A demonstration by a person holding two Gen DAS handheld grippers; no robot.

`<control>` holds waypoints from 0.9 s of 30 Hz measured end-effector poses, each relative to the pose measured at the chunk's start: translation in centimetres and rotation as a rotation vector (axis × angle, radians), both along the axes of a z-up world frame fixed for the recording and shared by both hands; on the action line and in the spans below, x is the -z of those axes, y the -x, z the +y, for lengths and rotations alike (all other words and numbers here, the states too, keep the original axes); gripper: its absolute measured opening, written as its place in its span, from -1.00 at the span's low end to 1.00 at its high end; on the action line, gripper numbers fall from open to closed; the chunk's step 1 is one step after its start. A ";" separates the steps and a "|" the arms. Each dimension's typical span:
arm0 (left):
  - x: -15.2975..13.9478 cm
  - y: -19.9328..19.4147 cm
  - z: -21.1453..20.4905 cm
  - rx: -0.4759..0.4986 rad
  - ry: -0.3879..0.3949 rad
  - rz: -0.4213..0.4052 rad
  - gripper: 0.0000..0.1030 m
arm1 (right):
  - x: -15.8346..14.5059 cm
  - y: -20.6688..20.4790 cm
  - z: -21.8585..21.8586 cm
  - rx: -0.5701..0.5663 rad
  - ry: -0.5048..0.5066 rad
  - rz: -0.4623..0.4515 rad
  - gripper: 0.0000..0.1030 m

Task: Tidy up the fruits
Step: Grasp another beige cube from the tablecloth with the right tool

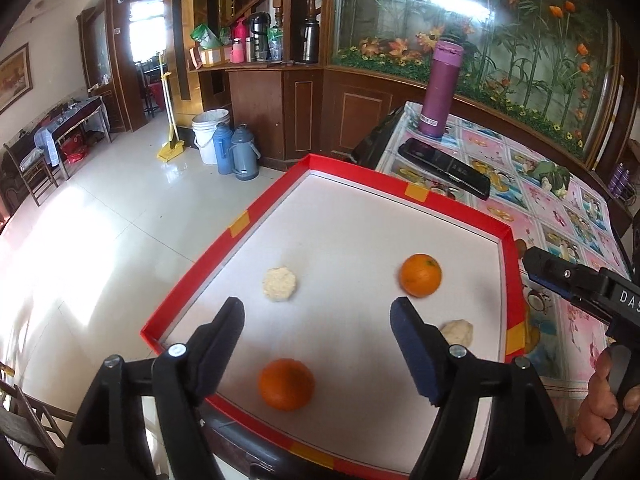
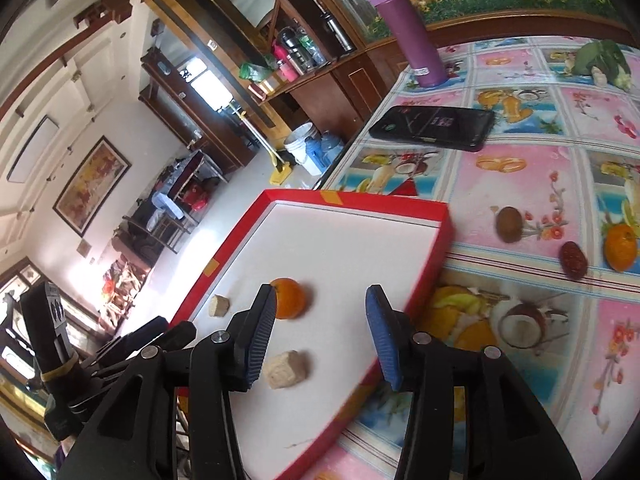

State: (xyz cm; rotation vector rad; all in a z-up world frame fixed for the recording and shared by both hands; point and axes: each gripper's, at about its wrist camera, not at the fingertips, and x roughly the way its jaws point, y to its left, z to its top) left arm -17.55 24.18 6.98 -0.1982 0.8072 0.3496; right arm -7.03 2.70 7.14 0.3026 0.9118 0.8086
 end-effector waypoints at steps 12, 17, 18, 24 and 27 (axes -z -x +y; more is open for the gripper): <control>-1.5 -1.5 -8.2 0.193 -0.033 -0.005 0.58 | 0.8 -0.1 -17.1 0.271 0.029 -0.022 -0.11; -1.7 -2.2 -12.2 0.288 -0.054 0.005 0.62 | 1.1 0.8 -23.5 0.377 0.089 -0.040 -0.11; -1.7 -2.3 -12.9 0.305 -0.057 0.007 0.63 | 1.2 0.9 -24.6 0.397 0.110 -0.047 -0.11; -1.2 -3.0 -17.2 0.404 -0.073 0.035 0.68 | 2.0 1.1 -28.4 0.468 0.205 -0.039 -0.10; -0.7 -3.5 -18.8 0.439 -0.085 0.056 0.68 | 2.4 0.5 -28.6 0.467 0.235 -0.026 -0.10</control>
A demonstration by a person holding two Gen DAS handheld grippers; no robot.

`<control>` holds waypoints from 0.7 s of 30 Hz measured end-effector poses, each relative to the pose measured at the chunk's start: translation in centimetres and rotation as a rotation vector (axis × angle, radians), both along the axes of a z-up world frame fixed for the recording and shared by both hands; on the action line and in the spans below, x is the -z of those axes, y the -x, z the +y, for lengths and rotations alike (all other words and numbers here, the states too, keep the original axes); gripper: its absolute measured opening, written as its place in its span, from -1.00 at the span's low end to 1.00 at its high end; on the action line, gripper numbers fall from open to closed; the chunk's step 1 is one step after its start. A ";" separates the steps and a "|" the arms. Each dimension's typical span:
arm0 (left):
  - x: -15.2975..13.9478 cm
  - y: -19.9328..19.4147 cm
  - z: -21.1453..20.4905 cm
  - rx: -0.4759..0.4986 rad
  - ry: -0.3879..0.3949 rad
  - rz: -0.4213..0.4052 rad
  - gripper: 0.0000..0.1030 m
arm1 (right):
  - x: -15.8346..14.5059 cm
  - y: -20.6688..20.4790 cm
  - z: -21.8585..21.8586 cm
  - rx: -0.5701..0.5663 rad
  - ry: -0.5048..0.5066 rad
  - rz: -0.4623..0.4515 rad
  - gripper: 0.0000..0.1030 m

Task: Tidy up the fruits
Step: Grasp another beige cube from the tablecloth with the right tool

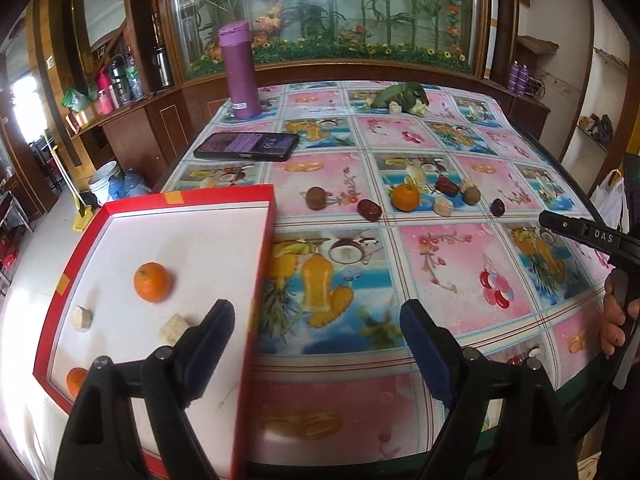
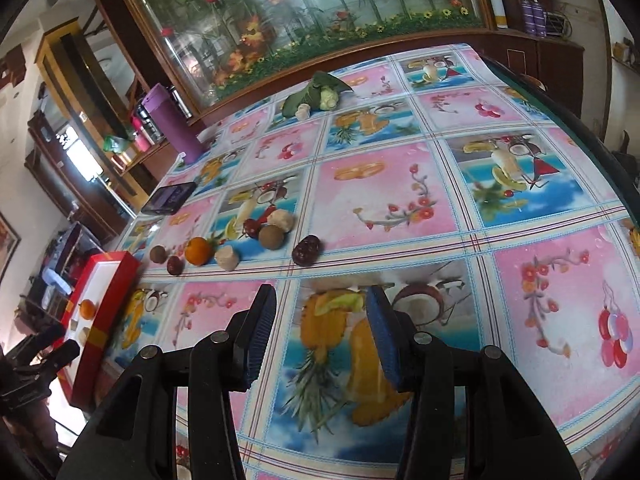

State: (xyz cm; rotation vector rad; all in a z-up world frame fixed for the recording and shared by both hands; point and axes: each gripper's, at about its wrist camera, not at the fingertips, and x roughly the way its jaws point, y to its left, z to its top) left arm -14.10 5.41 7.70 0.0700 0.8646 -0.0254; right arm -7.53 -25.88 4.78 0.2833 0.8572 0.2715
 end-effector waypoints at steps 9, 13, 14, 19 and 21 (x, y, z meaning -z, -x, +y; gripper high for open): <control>-0.5 -1.0 -0.4 -0.003 -0.028 -0.003 0.68 | -0.8 -1.6 6.1 -0.168 0.019 -0.007 -0.11; -0.4 -1.2 -0.1 -0.007 -0.032 -0.001 0.68 | -0.3 -3.0 9.8 -0.223 0.074 -0.001 -0.11; -0.4 -1.2 0.1 -0.008 -0.031 -0.002 0.68 | 0.0 -3.5 10.6 -0.224 0.091 0.008 -0.11; -0.3 -1.4 1.0 -0.019 -0.020 -0.002 0.68 | 1.2 -5.3 12.8 -0.210 0.154 0.030 -0.22; -0.3 -1.6 1.5 -0.024 -0.014 0.000 0.68 | 1.7 -5.9 13.1 -0.190 0.164 0.042 -0.28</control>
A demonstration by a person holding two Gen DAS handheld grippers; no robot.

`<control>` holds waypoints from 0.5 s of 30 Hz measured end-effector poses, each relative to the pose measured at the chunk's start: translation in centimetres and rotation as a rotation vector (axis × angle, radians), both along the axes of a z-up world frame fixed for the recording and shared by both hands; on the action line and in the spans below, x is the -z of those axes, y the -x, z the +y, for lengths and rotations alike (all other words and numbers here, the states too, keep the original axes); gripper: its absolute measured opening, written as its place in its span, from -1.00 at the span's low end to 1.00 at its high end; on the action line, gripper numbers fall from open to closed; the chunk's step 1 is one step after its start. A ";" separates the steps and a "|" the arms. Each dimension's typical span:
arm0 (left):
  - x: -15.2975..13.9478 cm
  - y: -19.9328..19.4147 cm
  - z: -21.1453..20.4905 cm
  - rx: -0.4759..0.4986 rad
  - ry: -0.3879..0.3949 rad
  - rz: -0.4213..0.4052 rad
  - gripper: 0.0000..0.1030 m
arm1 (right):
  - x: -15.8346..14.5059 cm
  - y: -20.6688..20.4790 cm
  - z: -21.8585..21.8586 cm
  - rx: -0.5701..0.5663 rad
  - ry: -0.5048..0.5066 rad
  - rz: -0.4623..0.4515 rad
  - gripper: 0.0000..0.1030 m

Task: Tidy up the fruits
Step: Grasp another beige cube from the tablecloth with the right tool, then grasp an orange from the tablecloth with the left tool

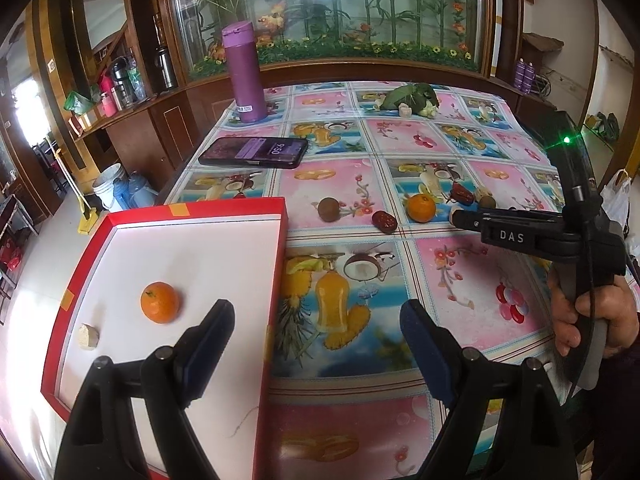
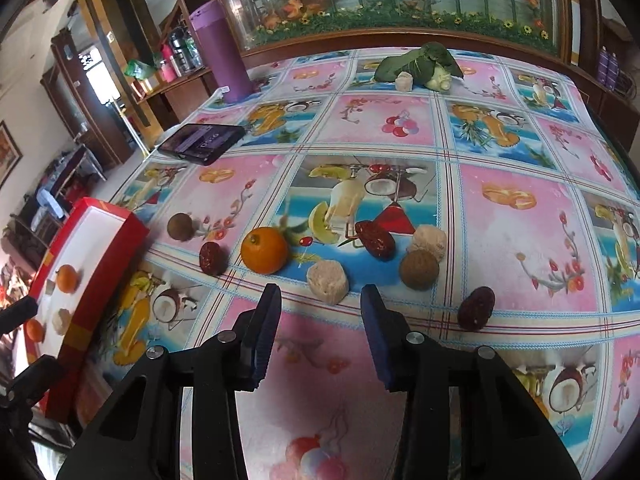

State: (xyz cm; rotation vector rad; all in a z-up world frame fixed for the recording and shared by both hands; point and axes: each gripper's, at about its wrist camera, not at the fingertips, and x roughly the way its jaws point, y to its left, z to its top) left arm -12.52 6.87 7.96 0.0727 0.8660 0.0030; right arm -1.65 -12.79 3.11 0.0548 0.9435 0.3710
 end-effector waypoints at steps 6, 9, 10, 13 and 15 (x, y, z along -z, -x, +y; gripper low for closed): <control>0.1 -1.0 0.8 -0.011 0.013 0.002 0.68 | 0.6 -0.4 0.7 0.004 0.044 -0.017 -0.51; -0.1 -1.7 0.6 -0.008 0.009 0.001 0.68 | 0.6 -0.5 0.5 -0.001 0.033 -0.031 -0.54; -0.1 -2.0 0.3 -0.003 0.007 0.000 0.68 | 0.6 -0.5 0.3 -0.002 0.026 -0.031 -0.54; 0.0 -3.3 -0.8 0.009 -0.004 0.003 0.68 | 0.4 -0.8 -0.7 0.014 -0.024 -0.015 -0.54; 0.1 -4.4 -1.9 0.029 0.006 0.003 0.68 | -0.3 -0.9 -1.7 0.040 -0.069 -0.027 -0.55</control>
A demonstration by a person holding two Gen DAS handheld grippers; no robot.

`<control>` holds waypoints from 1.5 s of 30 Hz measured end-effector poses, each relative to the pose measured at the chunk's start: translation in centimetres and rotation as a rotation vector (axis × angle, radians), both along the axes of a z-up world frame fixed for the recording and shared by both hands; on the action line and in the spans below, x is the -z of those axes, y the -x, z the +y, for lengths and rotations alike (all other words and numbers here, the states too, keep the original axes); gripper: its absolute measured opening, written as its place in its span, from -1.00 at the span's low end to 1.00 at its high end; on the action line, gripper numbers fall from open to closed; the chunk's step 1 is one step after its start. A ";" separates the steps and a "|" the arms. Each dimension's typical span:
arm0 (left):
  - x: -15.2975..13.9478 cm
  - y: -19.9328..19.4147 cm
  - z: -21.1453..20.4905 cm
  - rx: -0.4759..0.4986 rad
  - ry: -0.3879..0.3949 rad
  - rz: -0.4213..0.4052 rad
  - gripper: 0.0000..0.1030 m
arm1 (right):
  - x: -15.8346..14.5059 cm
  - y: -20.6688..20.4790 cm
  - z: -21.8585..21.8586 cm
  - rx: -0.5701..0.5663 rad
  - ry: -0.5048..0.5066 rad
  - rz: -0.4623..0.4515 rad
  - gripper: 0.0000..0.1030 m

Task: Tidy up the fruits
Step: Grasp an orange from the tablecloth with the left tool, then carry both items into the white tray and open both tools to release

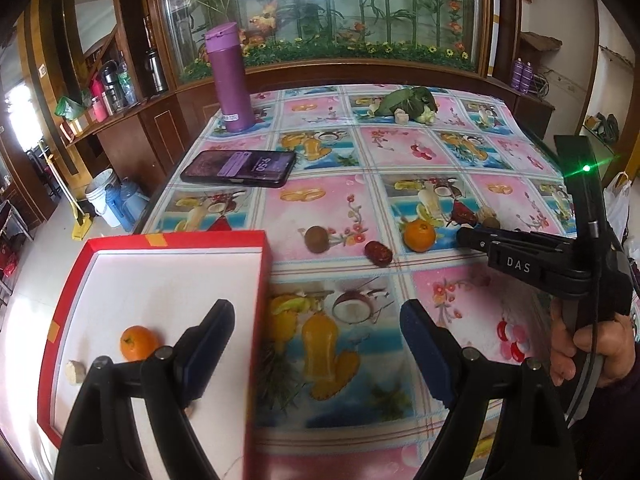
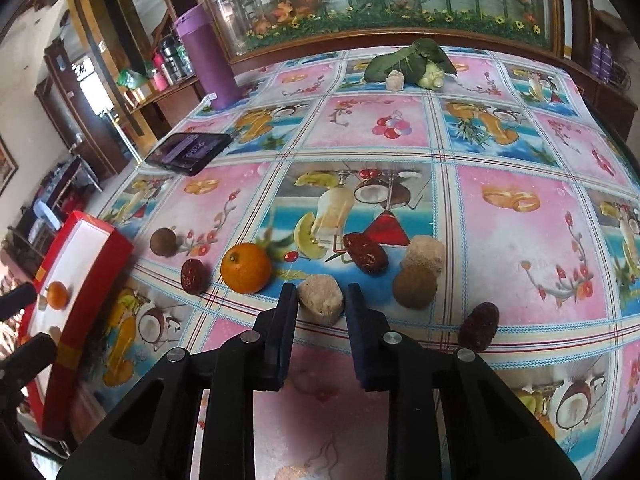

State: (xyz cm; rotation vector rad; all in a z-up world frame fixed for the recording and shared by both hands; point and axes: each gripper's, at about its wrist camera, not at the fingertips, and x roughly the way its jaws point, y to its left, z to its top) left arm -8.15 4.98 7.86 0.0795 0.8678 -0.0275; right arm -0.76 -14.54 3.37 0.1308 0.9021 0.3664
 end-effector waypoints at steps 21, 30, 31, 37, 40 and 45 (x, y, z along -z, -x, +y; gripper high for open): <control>5.3 -9.6 -7.8 0.152 0.033 0.103 0.26 | -1.9 -0.7 -5.8 0.156 -0.198 -0.018 -0.54; 6.1 -9.8 -7.9 0.157 0.068 0.115 -0.35 | -2.0 -0.6 -5.6 0.144 -0.204 -0.023 -0.54; 6.0 -9.9 -7.8 0.150 0.073 0.116 -0.35 | -2.0 -0.6 -5.6 0.143 -0.205 -0.025 -0.54; 4.5 -8.5 -8.2 0.149 0.070 0.060 -0.37 | -2.3 -0.5 -5.4 0.138 -0.208 -0.060 -0.54; 2.9 -6.5 -8.6 0.168 0.046 0.011 -0.37 | -2.4 -0.5 -5.5 0.138 -0.206 -0.074 -0.54; 1.0 -2.2 -8.1 0.205 0.061 -0.040 -0.37 | -2.5 -0.3 -5.3 0.142 -0.197 -0.104 -0.54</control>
